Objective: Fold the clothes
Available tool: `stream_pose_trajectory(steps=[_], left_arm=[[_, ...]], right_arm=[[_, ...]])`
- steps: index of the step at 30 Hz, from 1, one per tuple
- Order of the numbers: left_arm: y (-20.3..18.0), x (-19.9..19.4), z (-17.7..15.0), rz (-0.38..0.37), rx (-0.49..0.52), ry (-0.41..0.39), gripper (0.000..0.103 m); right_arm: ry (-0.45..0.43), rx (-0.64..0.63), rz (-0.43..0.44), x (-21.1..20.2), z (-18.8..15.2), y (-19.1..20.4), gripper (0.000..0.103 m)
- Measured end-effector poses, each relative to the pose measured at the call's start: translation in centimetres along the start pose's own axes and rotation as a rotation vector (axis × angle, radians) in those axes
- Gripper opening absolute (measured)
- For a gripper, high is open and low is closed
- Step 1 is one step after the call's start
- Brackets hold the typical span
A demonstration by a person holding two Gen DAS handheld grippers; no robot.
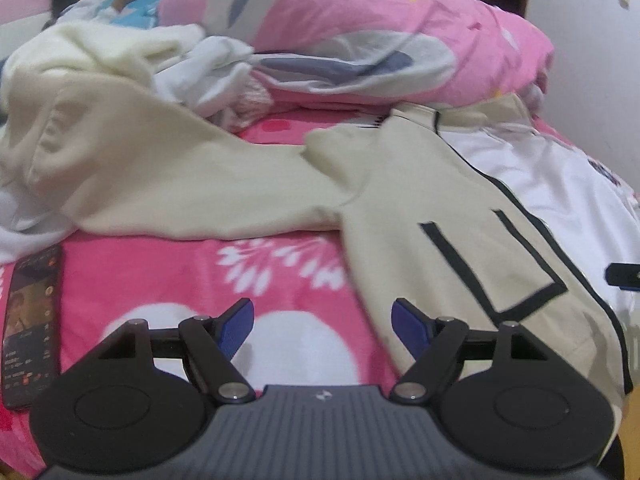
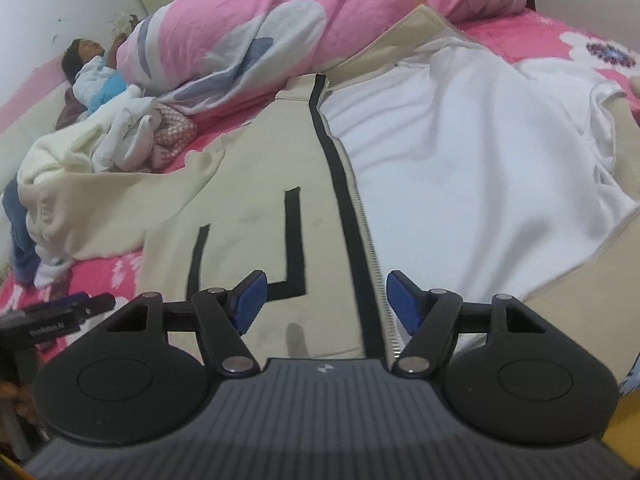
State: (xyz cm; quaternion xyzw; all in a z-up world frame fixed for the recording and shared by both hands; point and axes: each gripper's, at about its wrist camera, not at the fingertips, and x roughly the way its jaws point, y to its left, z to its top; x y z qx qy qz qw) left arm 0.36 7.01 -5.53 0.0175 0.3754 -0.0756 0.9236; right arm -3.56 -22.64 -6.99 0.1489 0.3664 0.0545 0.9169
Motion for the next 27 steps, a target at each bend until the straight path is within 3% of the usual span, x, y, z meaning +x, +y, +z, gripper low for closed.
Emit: stream_pose_trajectory(steps=[5, 9, 20, 23, 27], left_arm=[[-2.8, 0.6, -0.1, 0.013, 0.063, 0.039, 0.077], [-4.7, 0.9, 0.1, 0.022, 0.103, 0.053, 0.077], [-9.3, 2.5, -0.9, -0.021, 0.209, 0.088, 0.078], [-9.6, 2.8, -1.1, -0.023, 0.222, 0.095, 0.078], [-9.7, 2.9, -0.5, -0.024, 0.218, 0.082, 0.078]], right_arm=[[-0.004, -0.057, -0.041, 1.4, -1.4, -1.3, 0.066], [-0.034, -0.099, -0.017, 2.2, -2.9, -2.4, 0.066], [-0.05, -0.142, 0.023, -0.5, -4.4, -3.2, 0.066], [-0.03, -0.135, 0.027, -2.3, -3.9, -3.5, 0.064], [-0.086, -0.192, 0.008, -3.0, -0.4, -3.9, 0.055]])
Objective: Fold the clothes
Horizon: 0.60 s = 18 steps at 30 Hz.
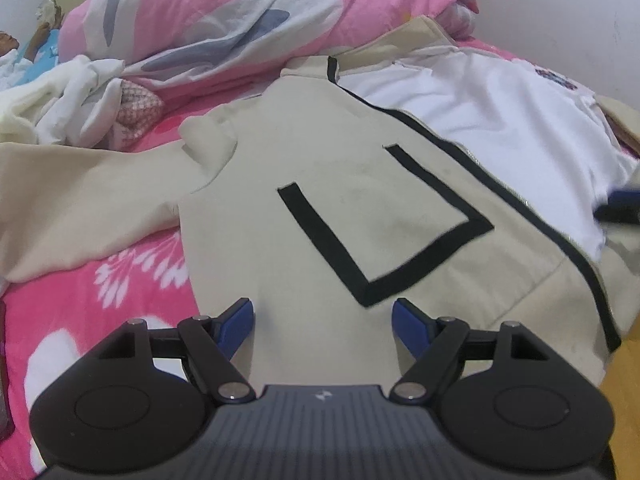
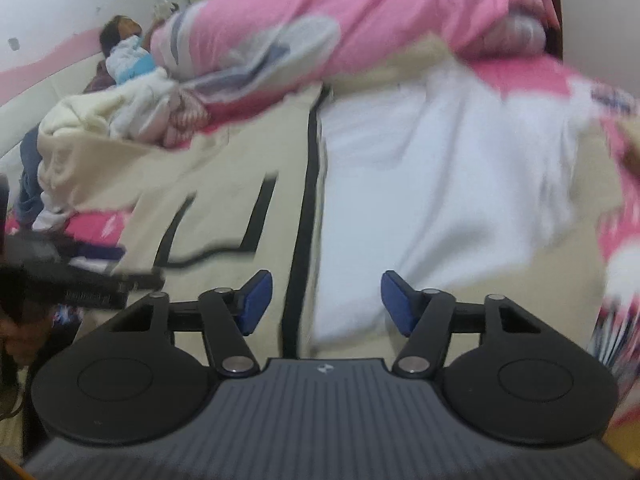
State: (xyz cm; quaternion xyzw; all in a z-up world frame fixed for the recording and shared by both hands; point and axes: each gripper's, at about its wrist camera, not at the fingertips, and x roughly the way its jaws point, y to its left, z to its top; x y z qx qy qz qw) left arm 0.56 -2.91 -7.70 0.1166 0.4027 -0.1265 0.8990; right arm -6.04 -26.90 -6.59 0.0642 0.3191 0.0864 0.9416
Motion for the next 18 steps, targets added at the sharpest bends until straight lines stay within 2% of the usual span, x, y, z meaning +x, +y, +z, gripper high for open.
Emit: stream_pose_trajectory(steps=[3, 4, 7, 11, 12, 18], left_arm=[[0.0, 0.7, 0.9, -0.015, -0.009, -0.009, 0.078], [-0.1, 1.2, 1.2, -0.022, -0.016, -0.004, 0.078], [-0.1, 2.5, 1.9, -0.041, -0.038, 0.005, 0.078], [0.0, 3.0, 2.2, -0.053, -0.039, -0.003, 0.079], [0.1, 3.1, 2.2, -0.059, -0.038, -0.004, 0.079], [0.8, 3.2, 1.8, -0.096, -0.053, -0.014, 0.082]], right_arm=[[-0.026, -0.077, -0.038, 3.1, 3.8, -0.5, 0.048], [-0.019, -0.08, -0.04, 4.5, 4.9, -0.8, 0.041], [0.013, -0.084, -0.059, 9.6, 7.6, -1.8, 0.034], [0.126, -0.111, -0.098, 14.9, 7.7, -3.5, 0.03], [0.138, -0.103, -0.099, 14.7, 7.0, -4.3, 0.03], [0.216, -0.094, -0.131, 6.8, 3.1, -6.7, 0.03]])
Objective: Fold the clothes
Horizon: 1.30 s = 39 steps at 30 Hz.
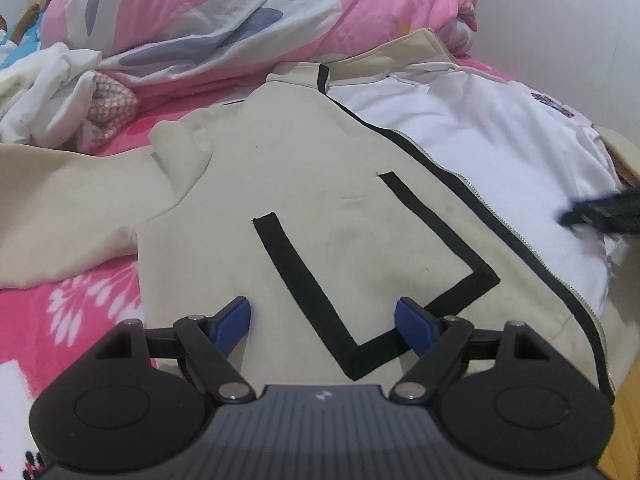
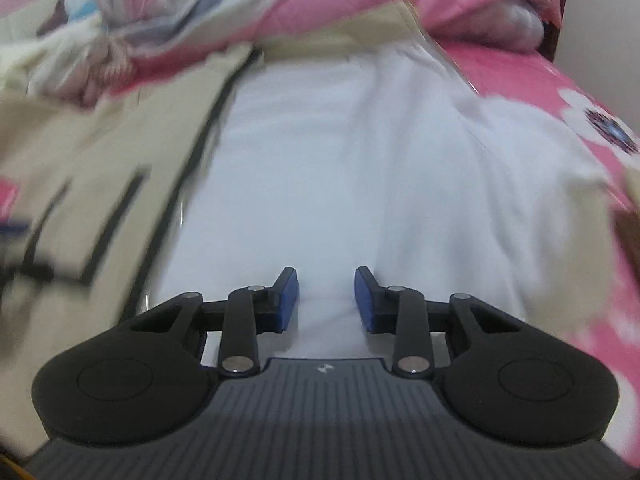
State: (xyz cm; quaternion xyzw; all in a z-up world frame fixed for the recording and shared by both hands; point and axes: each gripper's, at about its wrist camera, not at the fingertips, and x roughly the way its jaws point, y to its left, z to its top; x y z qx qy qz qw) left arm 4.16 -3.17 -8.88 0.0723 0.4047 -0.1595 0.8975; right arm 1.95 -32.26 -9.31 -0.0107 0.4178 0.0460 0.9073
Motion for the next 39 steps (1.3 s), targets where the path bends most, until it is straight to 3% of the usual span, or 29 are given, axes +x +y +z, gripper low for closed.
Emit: stream_pose_trajectory(steps=[2, 6, 8, 11, 17, 19, 26, 30, 34, 39], left_arm=[[0.0, 0.0, 0.1, -0.002, 0.002, 0.002, 0.082], [0.0, -0.1, 0.1, -0.001, -0.001, 0.008, 0.082], [0.0, -0.1, 0.2, 0.0, -0.005, 0.011, 0.083], [0.0, -0.2, 0.0, 0.004, -0.002, 0.011, 0.084], [-0.5, -0.4, 0.1, 0.024, 0.0, 0.011, 0.085], [-0.7, -0.4, 0.1, 0.031, -0.001, 0.011, 0.085], [-1.8, -0.6, 0.2, 0.06, 0.012, 0.015, 0.086], [-2.2, -0.5, 0.2, 0.076, 0.001, 0.02, 0.086], [-2.3, -0.5, 0.1, 0.08, -0.002, 0.02, 0.09], [-1.8, -0.2, 0.0, 0.081, -0.039, 0.028, 0.099]], right_arm=[[0.029, 0.004, -0.008, -1.3, -0.1, -0.4, 0.029], [-0.053, 0.01, 0.019, -2.6, 0.8, 0.4, 0.03], [-0.038, 0.009, 0.036, -2.4, -0.1, 0.7, 0.03], [-0.033, 0.013, -0.008, -3.3, -3.7, 0.0, 0.032], [-0.184, 0.264, 0.018, -10.3, -9.0, -3.7, 0.035], [-0.226, 0.377, 0.007, -11.8, -10.6, -5.1, 0.044], [-0.261, 0.684, 0.025, -11.7, -13.6, -9.5, 0.052], [-0.251, 0.733, 0.004, -10.5, -13.3, -10.0, 0.068], [-0.244, 0.692, -0.05, -9.8, -12.5, -9.4, 0.086], [-0.266, 0.649, -0.092, -10.5, -11.3, -8.3, 0.096]])
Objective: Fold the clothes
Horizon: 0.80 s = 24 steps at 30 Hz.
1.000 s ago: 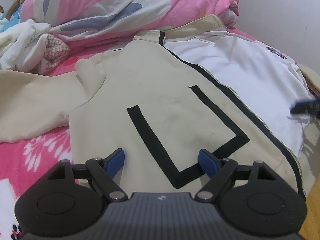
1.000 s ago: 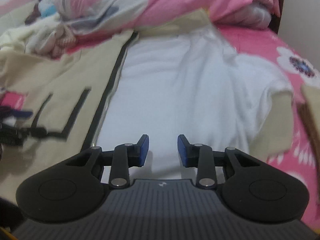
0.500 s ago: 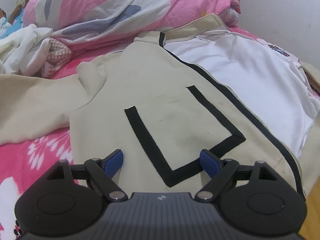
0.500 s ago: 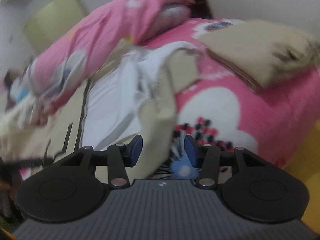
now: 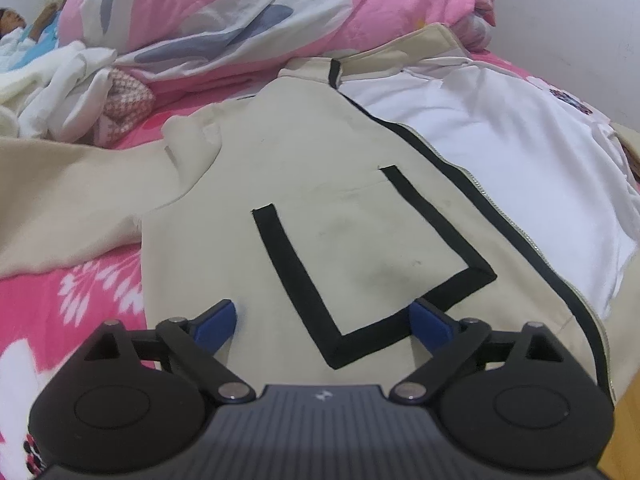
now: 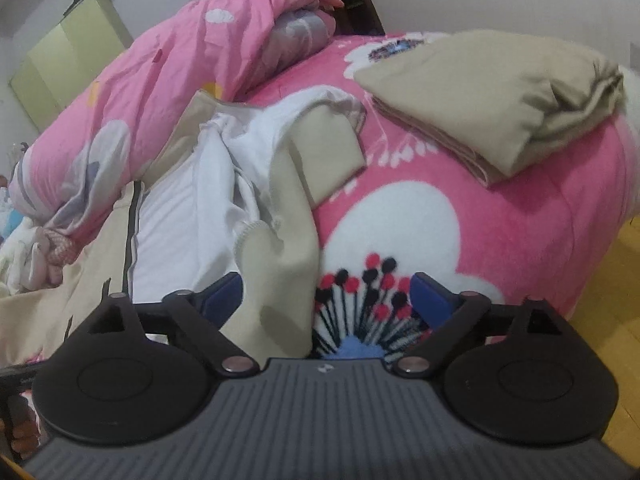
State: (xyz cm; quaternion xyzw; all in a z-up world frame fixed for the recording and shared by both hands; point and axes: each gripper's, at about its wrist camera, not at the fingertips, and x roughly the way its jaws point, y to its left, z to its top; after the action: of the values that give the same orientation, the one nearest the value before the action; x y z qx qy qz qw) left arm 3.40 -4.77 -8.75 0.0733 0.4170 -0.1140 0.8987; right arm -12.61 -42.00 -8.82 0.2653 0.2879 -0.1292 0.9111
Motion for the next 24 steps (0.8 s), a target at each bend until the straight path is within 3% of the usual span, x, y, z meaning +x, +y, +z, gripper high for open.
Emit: stream_pose_trajectory(steps=[3, 13, 24], left_arm=[[0.5, 0.3, 0.0, -0.01, -0.027, 0.01, 0.102], [0.9, 0.5, -0.1, -0.033, -0.027, 0.004, 0.103], [1.1, 0.6, -0.2, -0.046, -0.032, 0.001, 0.103]], right_arm=[[-0.044, -0.011, -0.01, -0.7, 0.3, 1.1, 0.102], [-0.132, -0.066, -0.183, -1.1, 0.4, 4.6, 0.102], [-0.144, -0.224, -0.207, -0.7, -0.4, 8.1, 0.102]])
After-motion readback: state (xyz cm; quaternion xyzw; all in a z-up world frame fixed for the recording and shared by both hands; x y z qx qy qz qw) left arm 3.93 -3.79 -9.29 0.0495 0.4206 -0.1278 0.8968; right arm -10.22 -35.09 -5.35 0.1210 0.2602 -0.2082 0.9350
